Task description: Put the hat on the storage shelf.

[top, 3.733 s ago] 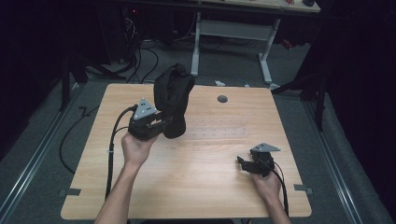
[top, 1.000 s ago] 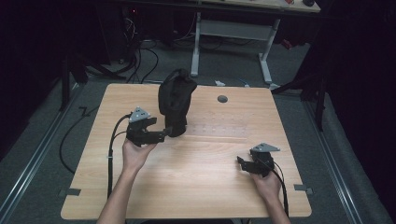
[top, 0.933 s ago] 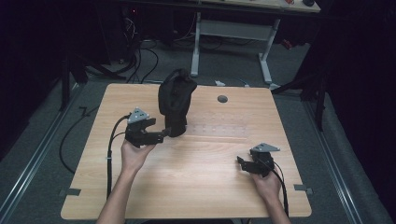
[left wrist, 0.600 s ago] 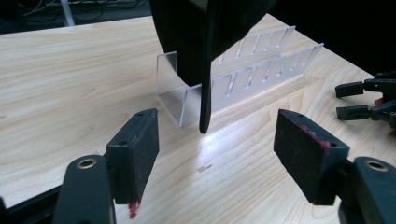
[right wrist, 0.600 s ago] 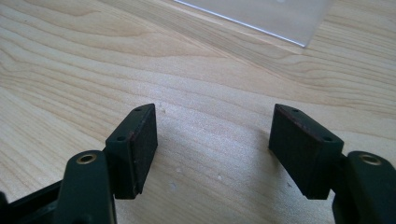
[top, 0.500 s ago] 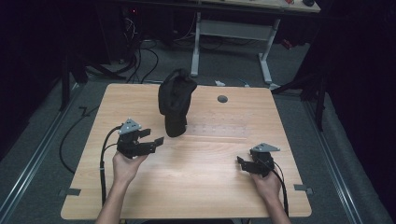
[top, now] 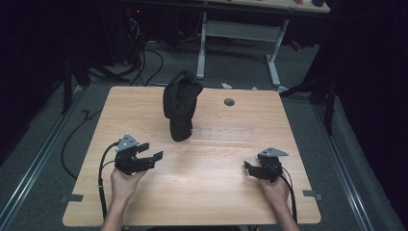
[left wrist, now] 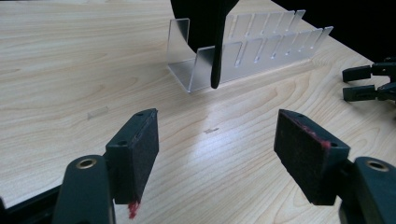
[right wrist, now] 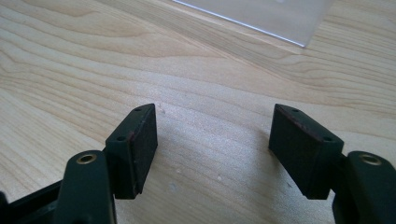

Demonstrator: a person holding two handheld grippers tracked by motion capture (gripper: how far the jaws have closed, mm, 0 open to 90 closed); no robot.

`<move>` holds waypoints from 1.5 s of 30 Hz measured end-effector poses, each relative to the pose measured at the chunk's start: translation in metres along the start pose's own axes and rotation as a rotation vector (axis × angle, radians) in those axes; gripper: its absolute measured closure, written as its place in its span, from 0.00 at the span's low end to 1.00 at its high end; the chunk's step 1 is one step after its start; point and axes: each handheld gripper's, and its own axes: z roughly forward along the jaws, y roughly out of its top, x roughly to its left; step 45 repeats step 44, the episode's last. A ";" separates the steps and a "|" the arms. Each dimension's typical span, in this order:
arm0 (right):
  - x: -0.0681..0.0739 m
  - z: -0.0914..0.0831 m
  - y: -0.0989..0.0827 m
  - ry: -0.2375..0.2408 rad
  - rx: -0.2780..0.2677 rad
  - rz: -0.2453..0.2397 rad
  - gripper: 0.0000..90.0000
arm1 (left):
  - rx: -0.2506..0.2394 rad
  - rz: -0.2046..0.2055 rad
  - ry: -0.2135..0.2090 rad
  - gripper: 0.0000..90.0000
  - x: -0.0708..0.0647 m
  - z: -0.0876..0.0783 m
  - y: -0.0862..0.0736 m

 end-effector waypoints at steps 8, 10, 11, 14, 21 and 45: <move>0.000 0.000 0.000 0.000 -0.001 0.002 0.36 | 0.032 -0.035 0.012 0.36 0.007 -0.003 -0.012; 0.000 0.000 0.000 0.000 -0.001 0.002 0.36 | 0.033 -0.042 0.017 0.36 0.009 -0.003 -0.015; 0.000 0.000 0.000 -0.001 0.000 0.001 0.36 | 0.035 -0.043 0.020 0.36 0.009 -0.003 -0.016; 0.000 0.000 0.000 -0.001 0.000 0.001 0.36 | 0.032 -0.045 0.027 0.35 0.012 -0.002 -0.021; 0.000 0.000 0.000 -0.001 0.000 0.002 0.36 | 0.032 -0.015 0.090 0.34 0.022 0.005 -0.039; 0.000 0.000 0.000 -0.001 -0.001 0.002 0.36 | 0.066 0.176 0.256 0.35 0.029 0.032 -0.074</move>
